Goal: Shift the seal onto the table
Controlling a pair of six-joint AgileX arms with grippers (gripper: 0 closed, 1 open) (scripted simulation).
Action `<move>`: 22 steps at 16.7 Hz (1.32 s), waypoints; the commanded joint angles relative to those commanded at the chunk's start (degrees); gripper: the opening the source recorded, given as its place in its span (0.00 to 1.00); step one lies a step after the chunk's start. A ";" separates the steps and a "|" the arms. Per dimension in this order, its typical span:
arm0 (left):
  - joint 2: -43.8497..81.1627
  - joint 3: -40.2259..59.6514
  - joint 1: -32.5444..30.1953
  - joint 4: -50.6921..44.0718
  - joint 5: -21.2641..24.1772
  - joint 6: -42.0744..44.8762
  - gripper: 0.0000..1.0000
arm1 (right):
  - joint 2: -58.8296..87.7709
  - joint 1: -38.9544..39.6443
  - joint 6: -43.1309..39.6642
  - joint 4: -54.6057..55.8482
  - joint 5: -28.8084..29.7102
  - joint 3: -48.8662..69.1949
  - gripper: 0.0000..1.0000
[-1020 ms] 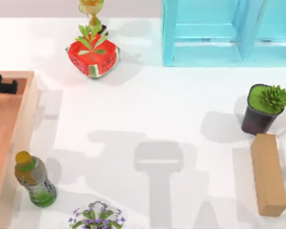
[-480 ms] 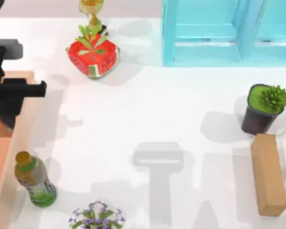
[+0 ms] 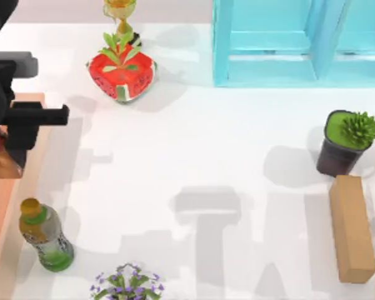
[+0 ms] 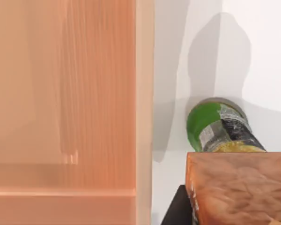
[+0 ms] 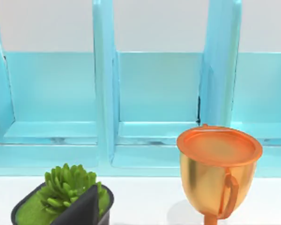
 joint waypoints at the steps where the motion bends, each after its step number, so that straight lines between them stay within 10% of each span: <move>1: 1.68 1.16 -1.03 0.65 -0.03 -1.07 0.00 | 0.00 0.00 0.00 0.00 0.00 0.00 1.00; 13: 33.07 20.93 -21.37 11.62 0.29 -20.77 0.00 | 0.00 0.00 0.00 0.00 0.00 0.00 1.00; 22: 35.78 20.82 -22.67 14.20 0.37 -22.07 0.00 | 0.00 0.00 0.00 0.00 0.00 0.00 1.00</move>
